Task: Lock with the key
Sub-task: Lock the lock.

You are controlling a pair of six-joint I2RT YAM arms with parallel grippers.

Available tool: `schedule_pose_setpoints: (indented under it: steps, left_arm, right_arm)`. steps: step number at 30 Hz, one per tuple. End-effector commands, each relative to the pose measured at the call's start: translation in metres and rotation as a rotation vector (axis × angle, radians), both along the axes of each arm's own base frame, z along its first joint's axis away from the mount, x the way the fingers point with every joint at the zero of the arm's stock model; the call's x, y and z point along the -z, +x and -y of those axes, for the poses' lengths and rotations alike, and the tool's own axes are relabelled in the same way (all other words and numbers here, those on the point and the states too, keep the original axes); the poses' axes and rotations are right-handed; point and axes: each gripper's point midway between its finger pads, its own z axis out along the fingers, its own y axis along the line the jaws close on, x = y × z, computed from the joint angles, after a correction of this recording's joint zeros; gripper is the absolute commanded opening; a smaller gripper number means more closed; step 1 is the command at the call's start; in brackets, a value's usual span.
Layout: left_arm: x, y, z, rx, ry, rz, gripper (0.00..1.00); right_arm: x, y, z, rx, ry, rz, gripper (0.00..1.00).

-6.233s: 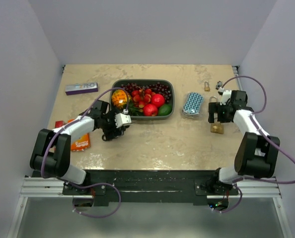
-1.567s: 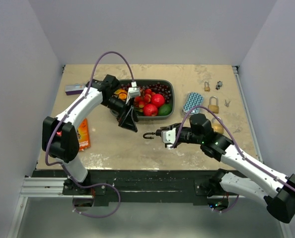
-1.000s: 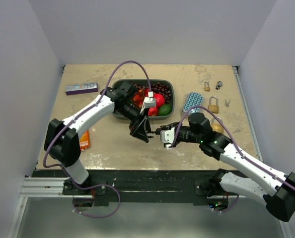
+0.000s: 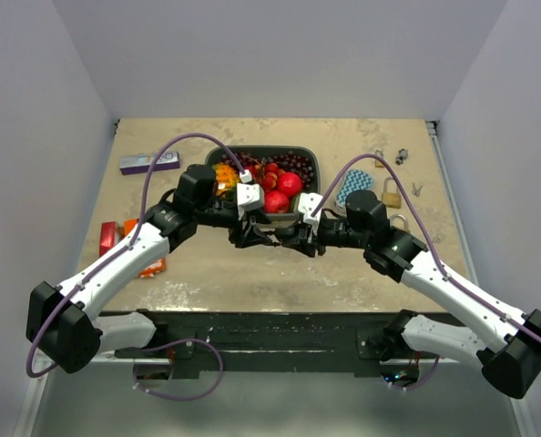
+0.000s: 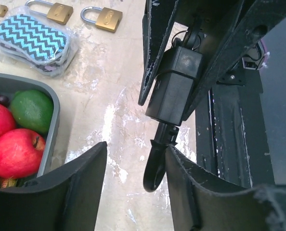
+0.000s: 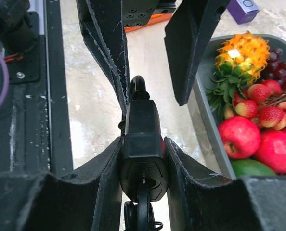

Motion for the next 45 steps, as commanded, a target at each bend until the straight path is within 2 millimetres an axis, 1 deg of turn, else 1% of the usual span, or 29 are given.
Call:
schedule_pose_setpoints:
  steps: [1, 3, 5, 7, 8, 9, 10, 12, 16, 19, 20, 21, 22, 23, 24, 25, 26, 27, 29, 30, 31, 34, 36, 37, 38, 40, 42, 43, 45]
  left_arm:
    - [0.001, 0.0, 0.001, 0.041, 0.006, 0.041, 0.58]
    - [0.005, 0.0, 0.001, 0.042, 0.019, 0.029, 0.56]
    - [0.003, 0.001, 0.002, 0.047, 0.015, 0.027, 0.51]
    - [0.0, 0.003, 0.004, 0.049, 0.006, 0.026, 0.42]
    - [-0.002, 0.003, 0.005, 0.049, 0.003, 0.025, 0.37]
    - [-0.005, 0.003, 0.006, 0.053, -0.002, 0.029, 0.22]
    - [-0.009, 0.003, 0.007, 0.059, -0.012, 0.036, 0.14]
    - [-0.015, 0.003, 0.007, 0.058, -0.029, 0.047, 0.0]
    - [-0.031, -0.001, 0.007, 0.053, -0.061, 0.07, 0.0]
    - [-0.034, -0.002, 0.005, 0.051, -0.061, 0.074, 0.0]
    - [-0.035, -0.003, 0.004, 0.05, -0.06, 0.069, 0.0]
    - [-0.037, -0.004, 0.003, 0.051, -0.062, 0.071, 0.0]
    - [-0.039, -0.004, 0.001, 0.049, -0.064, 0.078, 0.0]
    - [-0.037, -0.004, -0.001, 0.047, -0.054, 0.069, 0.0]
    - [-0.038, -0.004, -0.003, 0.049, -0.052, 0.072, 0.0]
    - [-0.037, 0.0, -0.006, 0.046, -0.044, 0.092, 0.0]
    - [-0.032, -0.001, -0.01, 0.045, -0.026, 0.077, 0.0]
    - [-0.031, 0.001, -0.012, 0.042, -0.019, 0.084, 0.0]
    - [-0.027, 0.006, -0.018, 0.04, -0.001, 0.092, 0.0]
    - [-0.028, 0.008, -0.018, 0.044, 0.002, 0.099, 0.0]
    - [-0.025, 0.007, -0.019, 0.06, 0.017, 0.106, 0.0]
    - [-0.029, 0.007, -0.016, 0.091, 0.015, 0.119, 0.0]
    - [-0.031, 0.006, -0.013, 0.109, 0.007, 0.114, 0.0]
    - [-0.03, 0.004, -0.012, 0.12, 0.011, 0.111, 0.0]
    - [-0.033, 0.003, -0.01, 0.131, 0.009, 0.117, 0.0]
    - [-0.03, -0.002, -0.005, 0.154, 0.02, 0.101, 0.0]
    - [-0.03, -0.005, -0.002, 0.175, 0.018, 0.086, 0.0]
    - [-0.03, -0.006, -0.001, 0.18, 0.017, 0.082, 0.0]
    - [-0.034, -0.006, 0.0, 0.181, 0.009, 0.085, 0.0]
  right_arm:
    - [-0.064, -0.006, -0.012, -0.047, 0.162, 0.08, 0.0]
    - [-0.065, -0.009, -0.012, -0.06, 0.168, 0.08, 0.0]
    - [-0.066, -0.011, -0.011, -0.063, 0.174, 0.078, 0.0]
    - [-0.068, -0.011, -0.012, -0.069, 0.185, 0.082, 0.0]
    - [-0.068, -0.011, -0.013, -0.069, 0.187, 0.077, 0.0]
    - [-0.07, -0.011, -0.014, -0.069, 0.191, 0.077, 0.0]
    - [-0.069, -0.009, -0.015, -0.065, 0.189, 0.069, 0.0]
    - [-0.067, -0.007, -0.015, -0.061, 0.18, 0.07, 0.0]
    - [-0.057, -0.004, -0.014, -0.048, 0.147, 0.058, 0.0]
    - [-0.051, -0.002, -0.011, -0.025, 0.122, 0.039, 0.0]
    - [-0.048, 0.001, -0.01, -0.012, 0.11, 0.032, 0.21]
    - [-0.049, 0.003, -0.009, 0.0, 0.106, 0.034, 0.31]
    - [-0.044, 0.004, -0.006, 0.012, 0.087, 0.02, 0.42]
    - [-0.044, 0.007, -0.004, 0.024, 0.079, 0.023, 0.61]
    - [-0.044, 0.008, -0.001, 0.03, 0.071, 0.025, 0.68]
    - [-0.038, 0.008, 0.003, 0.028, 0.036, 0.019, 0.72]
    - [-0.035, 0.007, 0.007, 0.021, 0.021, 0.015, 0.81]
    - [-0.035, 0.007, 0.01, 0.02, 0.01, 0.02, 0.84]
    - [-0.026, 0.004, 0.019, -0.006, -0.032, 0.029, 0.9]
    - [-0.02, 0.0, 0.023, -0.019, -0.049, 0.023, 0.94]
    - [-0.017, 0.003, 0.027, -0.014, -0.056, 0.026, 0.95]
    - [-0.002, -0.003, 0.025, -0.071, -0.086, 0.004, 0.96]
    - [0.001, -0.008, 0.02, -0.117, -0.086, -0.014, 0.97]
    - [0.008, -0.005, 0.017, -0.133, -0.1, -0.035, 0.97]
    - [0.005, -0.002, 0.014, -0.141, -0.098, -0.027, 0.97]
    - [0.016, 0.0, 0.01, -0.182, -0.132, -0.042, 0.97]
    - [0.017, 0.003, 0.006, -0.198, -0.141, -0.051, 0.96]
    - [0.022, 0.004, 0.004, -0.213, -0.15, -0.06, 0.92]
    - [0.02, 0.007, 0.001, -0.222, -0.144, -0.05, 0.88]
